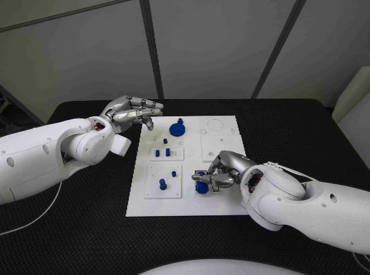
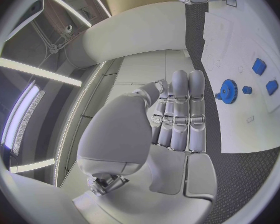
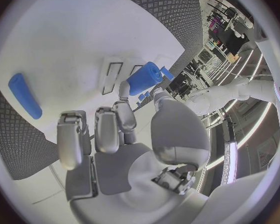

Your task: Assemble the parts on the task board

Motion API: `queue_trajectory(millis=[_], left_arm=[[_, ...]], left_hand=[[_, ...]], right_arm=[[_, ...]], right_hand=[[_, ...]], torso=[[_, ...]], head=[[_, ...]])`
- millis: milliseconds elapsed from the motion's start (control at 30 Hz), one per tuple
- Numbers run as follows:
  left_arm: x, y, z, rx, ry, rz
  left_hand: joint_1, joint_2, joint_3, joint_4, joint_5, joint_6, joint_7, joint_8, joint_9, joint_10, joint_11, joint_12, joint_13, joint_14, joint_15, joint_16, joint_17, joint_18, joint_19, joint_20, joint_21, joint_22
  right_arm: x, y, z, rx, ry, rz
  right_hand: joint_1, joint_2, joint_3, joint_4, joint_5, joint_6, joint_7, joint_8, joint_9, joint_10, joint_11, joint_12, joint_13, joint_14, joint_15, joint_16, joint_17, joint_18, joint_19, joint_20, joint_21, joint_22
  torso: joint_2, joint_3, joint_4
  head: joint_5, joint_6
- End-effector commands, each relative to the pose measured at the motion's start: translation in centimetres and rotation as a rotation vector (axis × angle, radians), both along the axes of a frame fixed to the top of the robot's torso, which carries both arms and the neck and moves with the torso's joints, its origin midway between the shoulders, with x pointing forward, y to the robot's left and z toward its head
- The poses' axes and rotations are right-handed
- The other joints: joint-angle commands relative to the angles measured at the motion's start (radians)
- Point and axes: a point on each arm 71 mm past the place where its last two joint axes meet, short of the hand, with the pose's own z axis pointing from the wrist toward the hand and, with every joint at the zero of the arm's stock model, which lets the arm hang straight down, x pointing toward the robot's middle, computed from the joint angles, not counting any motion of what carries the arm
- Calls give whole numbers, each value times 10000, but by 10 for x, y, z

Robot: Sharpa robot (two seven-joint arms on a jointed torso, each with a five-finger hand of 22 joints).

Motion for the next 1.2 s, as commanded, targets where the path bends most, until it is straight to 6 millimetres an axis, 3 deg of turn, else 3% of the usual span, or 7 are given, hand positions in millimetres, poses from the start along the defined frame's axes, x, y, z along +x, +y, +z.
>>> queue_trajectory(millis=[33,200,400,533,733,967,1200], left_arm=[[0,-1,1,-86,-24,-95],[0,-1,1,-85,-23,-95],[0,0,1,-80,-15,-81],[0,0,0,-78,-5,-77],[-1,0,-1,-83,12,-90],[-1,0,-1,-82,25,-92],[-1,0,-1,-75,35,-83]], left_hand=[[-21,59,-1,-57,41,13,22,-63,15,-93,6,65,17,-11,27,-65,-15,-173,-14,34,-60,-10],[-21,59,-1,-57,41,13,22,-63,15,-93,6,65,17,-11,27,-65,-15,-173,-14,34,-60,-10],[-21,59,-1,-57,41,13,22,-63,15,-93,6,65,17,-11,27,-65,-15,-173,-14,34,-60,-10],[-21,59,-1,-57,41,13,22,-63,15,-93,6,65,17,-11,27,-65,-15,-173,-14,34,-60,-10],[-21,59,-1,-57,41,13,22,-63,15,-93,6,65,17,-11,27,-65,-15,-173,-14,34,-60,-10],[-20,63,1,-64,46,11,22,-66,15,-96,5,67,18,-3,26,-63,-14,-173,-9,33,-60,-10],[-20,63,1,-64,46,11,22,-66,15,-96,5,67,18,-3,26,-63,-14,-173,-9,33,-60,-10]], right_arm=[[0,-2,2,-254,-180,-142],[-2,-2,5,-232,-435,-100],[-7,-6,10,-223,-786,-27],[-10,-5,13,-170,-856,112],[-12,-4,13,-217,-745,317],[-8,-4,9,-494,-618,324],[-4,-1,7,-715,-737,379]], right_hand=[[-97,-30,-75,-7,-39,-45,45,-55,22,-31,-18,-52,-12,382,-74,-54,-19,-150,1055,-51,29,2634],[-39,-70,-58,-17,-36,-45,41,-59,52,-22,-20,-38,8,387,-75,-44,7,-150,1055,-53,29,2634],[843,-164,73,-39,-35,9,12,-73,258,20,-45,-27,67,404,-94,-27,64,-150,1055,-71,29,2634],[1105,-185,55,-44,-36,31,4,-84,332,40,-53,-13,97,411,-101,-17,88,-150,1055,-78,29,2634],[1861,-81,158,-153,-40,51,-12,-114,461,62,-70,-11,133,418,-114,-9,117,-150,1055,-89,29,2634],[3192,290,448,-692,-29,105,-55,-127,659,97,-109,11,198,425,-139,2,154,-150,1055,-106,29,2634],[4333,378,620,-1519,-36,138,-96,-209,751,104,-149,-7,230,431,-172,17,202,-150,1055,-140,29,2634]], torso=[[3,10,1],[4,16,-1],[8,30,-18],[0,16,-11],[-4,7,12],[4,1,13],[10,1,2]], head=[[-13,4],[-12,5],[4,11],[-7,12],[-20,0],[-22,2],[-20,-12]])
